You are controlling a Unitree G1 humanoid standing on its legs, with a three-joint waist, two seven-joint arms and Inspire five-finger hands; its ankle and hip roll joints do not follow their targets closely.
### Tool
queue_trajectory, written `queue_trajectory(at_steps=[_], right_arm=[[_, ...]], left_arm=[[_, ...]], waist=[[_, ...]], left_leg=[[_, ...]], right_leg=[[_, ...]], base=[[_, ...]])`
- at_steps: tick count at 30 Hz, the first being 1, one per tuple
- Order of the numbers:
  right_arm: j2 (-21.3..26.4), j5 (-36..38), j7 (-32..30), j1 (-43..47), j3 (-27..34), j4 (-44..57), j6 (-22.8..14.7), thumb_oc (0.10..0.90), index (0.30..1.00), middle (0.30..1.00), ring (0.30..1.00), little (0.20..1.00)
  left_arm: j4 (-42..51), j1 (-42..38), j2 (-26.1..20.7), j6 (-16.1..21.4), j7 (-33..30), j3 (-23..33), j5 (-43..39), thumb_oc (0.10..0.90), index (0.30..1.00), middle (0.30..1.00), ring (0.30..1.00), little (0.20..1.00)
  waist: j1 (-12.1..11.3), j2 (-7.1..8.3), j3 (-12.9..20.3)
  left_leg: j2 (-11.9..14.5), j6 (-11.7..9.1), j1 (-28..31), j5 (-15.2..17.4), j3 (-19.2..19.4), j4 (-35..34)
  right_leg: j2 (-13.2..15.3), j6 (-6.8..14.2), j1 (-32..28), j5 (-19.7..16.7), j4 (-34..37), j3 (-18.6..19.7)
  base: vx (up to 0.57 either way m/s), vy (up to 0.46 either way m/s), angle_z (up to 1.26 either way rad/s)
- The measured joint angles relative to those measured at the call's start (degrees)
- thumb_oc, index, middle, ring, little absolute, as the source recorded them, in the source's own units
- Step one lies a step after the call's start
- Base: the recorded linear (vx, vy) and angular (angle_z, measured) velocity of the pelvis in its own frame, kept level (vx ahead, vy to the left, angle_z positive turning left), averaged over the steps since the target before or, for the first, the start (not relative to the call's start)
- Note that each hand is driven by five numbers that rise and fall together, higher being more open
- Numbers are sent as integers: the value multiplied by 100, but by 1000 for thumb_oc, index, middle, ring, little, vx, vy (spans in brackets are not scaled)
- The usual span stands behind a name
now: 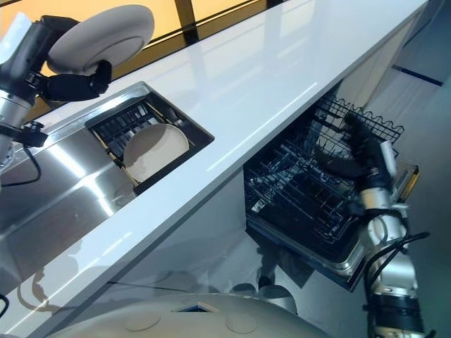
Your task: Pick up plates and place into dishwasher.
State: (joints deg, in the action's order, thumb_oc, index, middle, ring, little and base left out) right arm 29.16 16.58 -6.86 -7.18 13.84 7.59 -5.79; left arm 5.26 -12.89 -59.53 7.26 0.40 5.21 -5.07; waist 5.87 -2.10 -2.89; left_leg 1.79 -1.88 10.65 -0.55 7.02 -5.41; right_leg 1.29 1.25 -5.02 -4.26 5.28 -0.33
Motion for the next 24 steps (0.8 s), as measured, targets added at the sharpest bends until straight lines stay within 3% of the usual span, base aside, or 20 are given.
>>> queue_trajectory(at_steps=[3, 6, 9, 12, 19, 24], right_arm=[[257, -624, -611, 333, -118, 363, -410, 800, 900, 900, 900, 900], [646, -1282, -893, 798, -376, 582, -692, 800, 900, 900, 900, 900], [992, -1633, -806, 1211, -679, 772, -737, 800, 900, 900, 900, 900], [1319, -1782, -340, 1620, -1047, 957, -767, 800, 900, 900, 900, 900], [1585, -1047, 986, 2310, -1741, 1064, -179, 800, 900, 900, 900, 900], [1818, -864, 1352, 2622, -1937, 937, 138, 800, 900, 900, 900, 900]], left_arm=[[193, -180, 160, -109, 200, -211, 3, 100, 300, 300, 300, 200], [368, -565, 193, -202, 524, -772, 4, 100, 300, 300, 300, 200], [507, -798, 231, -218, 782, -1166, 5, 100, 300, 300, 300, 200], [615, -1032, 291, -221, 1058, -1455, 4, 100, 300, 300, 300, 200], [736, -1653, 296, -212, 1513, -1970, 8, 100, 300, 300, 300, 200], [656, -1830, 257, -255, 1670, -2127, 49, 100, 300, 300, 300, 200]], waist=[[74, -68, -40], [45, -104, -49], [15, -104, -50], [-94, -98, -54], [-285, 22, -132], [-324, 83, -170]], left_leg=[[6, -2, 11, 7, 44, -1], [6, -3, 15, 6, 45, -1], [8, -9, 14, -2, 16, 0], [7, -8, 15, -6, -37, 4], [-9, 1, -30, -33, -165, 15], [-26, 14, -47, -47, -225, 17]], right_leg=[[-2, 2, -3, 0, 1, 52], [-1, 3, -7, -2, 1, 48], [1, -1, -21, -4, 1, -10], [3, -7, -31, -8, 1, -55], [32, -5, -51, -5, 1, -199], [55, 1, -66, -1, 1, -269]], base=[[-12, 10, -12], [-8, -9, 0], [-8, -18, 9], [-8, -16, 8], [-3, -16, 11], [6, -13, 7]])
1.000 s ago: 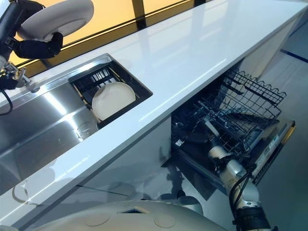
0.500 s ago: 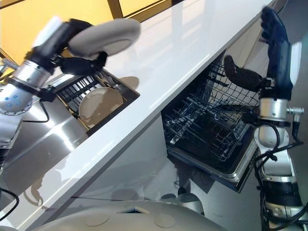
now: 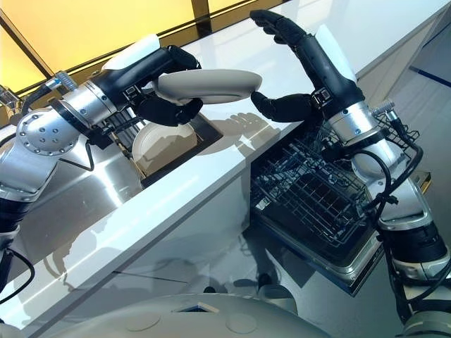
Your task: Pick up plates and place into dishwasher.
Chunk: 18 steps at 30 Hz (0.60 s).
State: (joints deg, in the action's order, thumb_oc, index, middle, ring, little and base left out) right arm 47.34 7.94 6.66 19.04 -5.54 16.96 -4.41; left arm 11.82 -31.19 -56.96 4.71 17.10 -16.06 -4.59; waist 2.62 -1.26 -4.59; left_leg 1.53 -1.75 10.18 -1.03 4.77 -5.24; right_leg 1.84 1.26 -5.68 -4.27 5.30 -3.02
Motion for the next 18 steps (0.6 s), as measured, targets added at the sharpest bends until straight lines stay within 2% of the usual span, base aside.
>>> queue_trajectory(at_steps=[8, 9, 10, 13, 18], right_arm=[[370, 240, 912, 383, -392, -2, 466, 800, 900, 900, 900, 900], [367, 274, 958, 403, -428, -2, 479, 589, 719, 719, 719, 689], [356, 341, 1085, 433, -447, 1, 525, 100, 300, 300, 300, 200], [354, 450, 1360, 472, -468, 1, 652, 100, 300, 300, 300, 200], [361, 452, 1644, 511, -690, -11, 753, 100, 300, 300, 300, 200]], left_arm=[[30, -166, -2, 35, 325, -220, -15, 100, 300, 300, 300, 200], [41, -179, -2, 53, 355, -222, -22, 100, 300, 300, 300, 200], [81, -201, -1, 84, 388, -225, -30, 100, 300, 300, 300, 200], [97, -220, 6, 318, 458, -226, -45, 100, 300, 300, 300, 200], [93, -220, 2, 335, 463, -227, -35, 100, 300, 300, 300, 200]], waist=[[26, 52, -32], [25, 63, -39], [24, 85, -53], [13, 119, -74], [9, 119, -74]], left_leg=[[-44, 20, 0, -13, -63, -2], [-44, 21, 0, -13, -64, -1], [-44, 22, 0, -15, -69, -1], [-50, 24, 3, -16, -90, 7], [-54, 27, 2, -17, -129, 9]], right_leg=[[45, 23, -33, 17, 0, -73], [45, 23, -34, 17, 0, -74], [45, 23, -36, 18, 0, -78], [50, 24, -46, 18, 0, -86], [54, 27, -59, 20, 0, -114]], base=[[9, -9, 4], [0, 0, 0], [0, 0, 0], [0, 0, 0], [3, 0, 2]])
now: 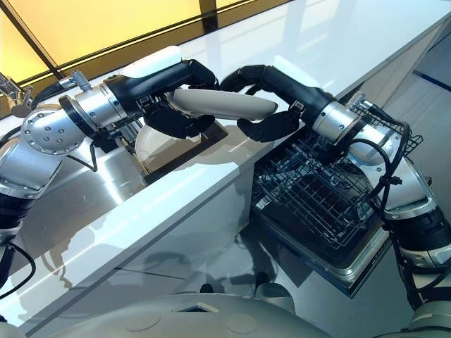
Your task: Pick up plates and place into dishwasher.
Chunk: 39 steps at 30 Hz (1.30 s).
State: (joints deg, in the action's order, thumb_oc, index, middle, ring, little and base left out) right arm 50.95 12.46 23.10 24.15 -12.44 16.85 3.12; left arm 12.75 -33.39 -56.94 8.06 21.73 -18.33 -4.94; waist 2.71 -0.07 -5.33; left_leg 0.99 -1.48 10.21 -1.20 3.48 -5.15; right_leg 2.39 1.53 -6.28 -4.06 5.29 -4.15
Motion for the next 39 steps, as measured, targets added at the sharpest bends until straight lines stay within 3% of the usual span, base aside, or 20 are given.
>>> queue_trajectory(at_steps=[11, 12, 13, 18, 25, 33, 39], right_arm=[[-22, -110, -191, 1, 0, -99, -175, 100, 300, 300, 300, 200], [-26, -150, -269, 1, 0, -95, -221, 100, 300, 300, 300, 200], [-46, -226, -387, -2, 0, -96, -289, 100, 300, 300, 300, 200], [-63, -363, -904, -148, 14, -147, -587, 100, 300, 300, 300, 200], [-497, -539, -1852, -792, 620, -544, -1121, 100, 300, 300, 300, 200], [-533, -578, -3185, -1199, 2084, -2063, -850, 100, 300, 300, 300, 200], [-544, -578, -4056, -1417, 2183, -2936, -583, 100, 300, 300, 300, 200]], left_arm=[[-24, 6, 2, 70, -121, -8, -3, 100, 300, 300, 300, 200], [-24, 6, 6, 71, -183, -3, -2, 311, 481, 481, 481, 411], [-26, 6, 7, 70, -265, 7, 4, 800, 900, 900, 900, 900], [-11, 56, 13, 156, -458, 130, 56, 800, 900, 900, 900, 900], [1, 854, 144, 376, -953, 981, 123, 800, 900, 900, 900, 900], [-1171, 1871, 104, 193, -1800, 2221, 157, 800, 900, 900, 900, 900], [-1879, 2049, 108, 44, -2166, 2374, 130, 800, 900, 900, 900, 900]], waist=[[-98, 0, 0], [-100, 0, 0], [-116, 0, 0], [-163, 0, 0], [-202, 0, 0], [-295, -3, 0], [-361, -6, -2]], left_leg=[[-5, 4, -4, -27, -84, 2], [-6, 5, -5, -29, -85, 2], [-5, 5, 0, -28, -86, -15], [-9, 9, 4, -32, -128, -10], [-8, 11, 18, -33, -182, -19], [-10, 19, -8, -40, -226, -21], [-19, 33, -13, -52, -256, -11]], right_leg=[[10, 1, -32, 2, -1, -86], [12, 2, -34, 3, 0, -91], [15, 4, -44, 5, 1, -98], [20, 7, -68, 9, 1, -125], [26, 14, -96, 30, 1, -141], [51, 28, -110, 42, 3, -233], [74, 38, -117, 51, 3, -265]], base=[[2, -2, 2], [40, -13, 6], [11, -18, 4], [8, -22, 4], [3, -1, 1], [39, -12, 6], [23, -15, 2]])
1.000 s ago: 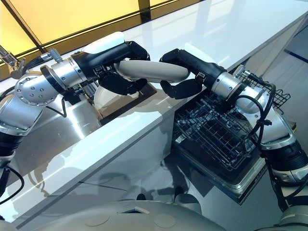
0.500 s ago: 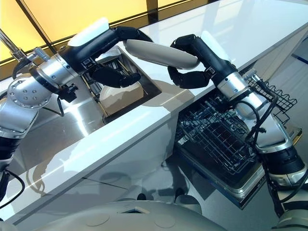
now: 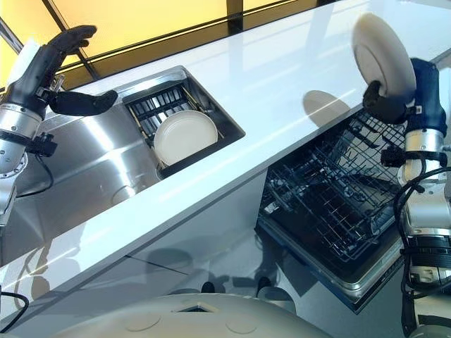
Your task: Pick up plates and place into dishwasher.
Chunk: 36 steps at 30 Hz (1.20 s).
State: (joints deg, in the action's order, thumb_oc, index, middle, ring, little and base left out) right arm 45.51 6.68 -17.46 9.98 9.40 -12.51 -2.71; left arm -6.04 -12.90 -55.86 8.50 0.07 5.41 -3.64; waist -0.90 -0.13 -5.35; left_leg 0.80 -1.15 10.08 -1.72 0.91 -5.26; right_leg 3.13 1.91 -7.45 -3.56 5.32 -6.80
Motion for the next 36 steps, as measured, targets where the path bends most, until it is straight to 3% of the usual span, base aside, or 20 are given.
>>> queue_trajectory(at_steps=[7, 12, 18, 26, 31, 36], right_arm=[[-217, 4, -1138, -111, 460, -1197, 524, 100, 300, 300, 300, 200], [-227, 12, -1193, -390, 596, -1440, 792, 100, 300, 300, 300, 200], [-245, -137, -1192, -455, 593, -1876, 934, 100, 300, 300, 300, 200], [-63, -536, -646, -350, 288, -2275, 1058, 100, 300, 300, 300, 200], [374, -630, -192, 391, -190, -2593, 1071, 100, 300, 300, 300, 200], [794, -605, 252, 1258, -604, -3011, 1119, 100, 300, 300, 300, 200]], left_arm=[[-92, 479, 0, 30, -208, 190, -244, 800, 900, 900, 900, 900], [-216, 659, 9, 47, -210, 191, -395, 800, 900, 900, 900, 900], [-148, 659, 78, 426, -207, 223, -765, 800, 900, 900, 900, 900], [-150, 658, 79, 554, -219, 237, -769, 800, 900, 900, 900, 900], [-151, 621, 85, 698, -311, 235, -777, 800, 900, 900, 900, 900], [-152, 222, 81, 819, -368, 226, -896, 800, 900, 900, 900, 900]], waist=[[-66, -64, -39], [-60, -131, -80], [-66, -131, -83], [-201, -302, -450], [-330, -436, -809], [-492, -434, -1231]], left_leg=[[-8, 6, 16, -4, -79, -4], [0, 4, 16, -6, -123, -10], [-3, -2, -43, -29, -241, -6], [2, -46, -295, -188, -506, 19], [-2, -97, -788, -202, -665, 306], [39, -191, -1191, -220, -808, 510]], right_leg=[[13, 27, -52, 21, 0, -34], [8, 24, -75, 26, 0, -80], [18, 43, -83, 61, -2, -195], [18, 10, 66, 51, -3, -454], [2, -74, 359, -12, -7, -594], [-81, -123, 636, -39, -84, -729]], base=[[65, -51, 5], [81, -92, 4], [78, -117, 10], [-16, -87, 17], [-108, -115, 16], [-91, -97, 14]])
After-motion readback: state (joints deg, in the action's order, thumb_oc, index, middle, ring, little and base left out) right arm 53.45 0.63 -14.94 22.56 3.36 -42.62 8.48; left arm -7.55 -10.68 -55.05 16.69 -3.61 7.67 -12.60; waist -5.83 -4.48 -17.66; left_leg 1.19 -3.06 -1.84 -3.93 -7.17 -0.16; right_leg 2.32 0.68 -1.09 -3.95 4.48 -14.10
